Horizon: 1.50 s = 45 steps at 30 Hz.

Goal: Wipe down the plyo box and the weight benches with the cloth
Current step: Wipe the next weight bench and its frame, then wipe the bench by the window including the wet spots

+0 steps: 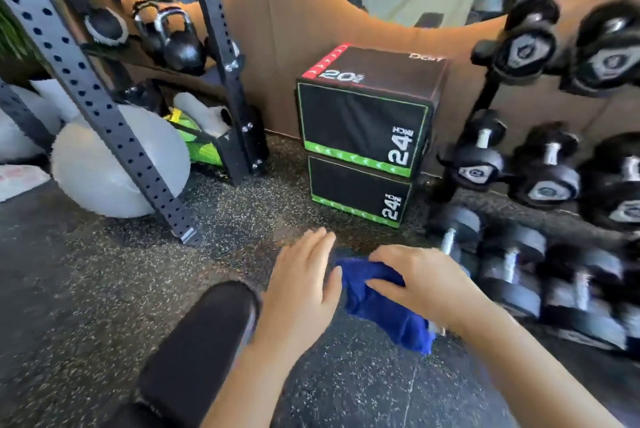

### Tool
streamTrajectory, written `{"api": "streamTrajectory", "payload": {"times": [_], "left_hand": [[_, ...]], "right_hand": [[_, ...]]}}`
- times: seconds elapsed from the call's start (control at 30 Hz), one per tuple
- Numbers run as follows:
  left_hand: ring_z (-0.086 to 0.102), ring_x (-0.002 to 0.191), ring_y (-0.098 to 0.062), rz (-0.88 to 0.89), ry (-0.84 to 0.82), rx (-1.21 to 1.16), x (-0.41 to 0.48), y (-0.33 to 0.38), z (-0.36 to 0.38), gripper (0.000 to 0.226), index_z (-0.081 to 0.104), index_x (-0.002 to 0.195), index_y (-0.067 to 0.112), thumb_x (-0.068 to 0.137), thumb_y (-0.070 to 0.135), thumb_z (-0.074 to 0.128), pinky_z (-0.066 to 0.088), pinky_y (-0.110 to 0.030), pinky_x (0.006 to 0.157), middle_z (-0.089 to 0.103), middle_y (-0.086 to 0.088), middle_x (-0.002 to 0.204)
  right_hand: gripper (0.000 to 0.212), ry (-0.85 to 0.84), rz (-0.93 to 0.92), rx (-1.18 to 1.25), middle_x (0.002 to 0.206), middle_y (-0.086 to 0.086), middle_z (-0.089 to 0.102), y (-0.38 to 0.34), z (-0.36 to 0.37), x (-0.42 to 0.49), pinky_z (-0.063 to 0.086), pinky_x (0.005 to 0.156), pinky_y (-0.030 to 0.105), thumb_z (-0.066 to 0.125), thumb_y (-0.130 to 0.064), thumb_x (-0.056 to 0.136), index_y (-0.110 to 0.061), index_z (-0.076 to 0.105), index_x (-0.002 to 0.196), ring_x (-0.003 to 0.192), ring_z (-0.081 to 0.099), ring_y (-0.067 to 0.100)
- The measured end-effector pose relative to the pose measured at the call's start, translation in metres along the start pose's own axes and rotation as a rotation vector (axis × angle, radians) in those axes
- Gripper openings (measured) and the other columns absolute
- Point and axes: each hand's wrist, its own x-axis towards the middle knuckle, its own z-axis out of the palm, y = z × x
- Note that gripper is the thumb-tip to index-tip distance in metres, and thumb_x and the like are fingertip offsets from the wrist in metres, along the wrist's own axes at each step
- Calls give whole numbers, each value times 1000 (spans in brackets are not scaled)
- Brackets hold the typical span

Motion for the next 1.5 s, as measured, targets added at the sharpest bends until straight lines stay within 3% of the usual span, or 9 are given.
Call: {"api": "streamTrajectory", "payload": {"times": [0.23, 0.33, 0.5, 0.6, 1.1, 1.2, 1.5], "left_hand": [[46, 125, -22, 287, -136, -149, 48, 18, 42, 51, 51, 129, 8, 90, 36, 32, 34, -47, 101, 52, -6, 133], [53, 117, -26, 443, -152, -224, 60, 48, 58, 48, 56, 123, 4, 88, 31, 37, 39, -47, 96, 58, -10, 125], [51, 119, -26, 609, -241, -350, 51, 109, 82, 50, 55, 123, 3, 88, 32, 36, 37, -49, 100, 57, -11, 126], [53, 116, -27, 740, -281, -370, 35, 148, 96, 48, 56, 122, 3, 87, 31, 37, 34, -44, 100, 59, -11, 124], [60, 108, -29, 1226, -471, -526, -120, 400, 152, 47, 57, 118, 2, 82, 28, 40, 46, -54, 87, 62, -14, 117], [60, 109, -29, 1343, -516, -549, -166, 452, 156, 48, 58, 118, 3, 82, 29, 40, 45, -55, 87, 62, -13, 117], [57, 112, -29, 1595, -637, -662, -288, 574, 155, 52, 56, 122, 2, 84, 32, 37, 35, -51, 95, 62, -12, 120]], "right_hand": [[31, 49, 376, -57, 117, -7, 56, 20, -7, -37, 42, 80, 32, 48, -37, 94, -23, 51, 123, 107, 54, 17], [32, 90, 516, -51, 117, -8, 57, 25, -7, -73, 44, 81, 34, 48, -37, 95, -23, 51, 124, 106, 55, 18], [33, 181, 731, -61, 116, -11, 57, 32, -7, -143, 40, 75, 26, 49, -38, 94, -24, 52, 124, 104, 55, 14], [30, 268, 868, -27, 112, -8, 61, 31, -7, -189, 46, 76, 32, 54, -35, 93, -22, 56, 120, 102, 58, 18], [27, 516, 1472, -59, 111, -4, 64, 9, -31, -487, 43, 75, 34, 61, -29, 89, -19, 60, 114, 99, 59, 25], [25, 598, 1586, -100, 109, -2, 64, -10, -32, -557, 45, 76, 37, 63, -26, 87, -18, 62, 111, 96, 60, 27], [18, 834, 1862, -157, 97, -7, 64, -90, -19, -712, 34, 71, 26, 63, -22, 87, -19, 62, 105, 88, 55, 18]]}}
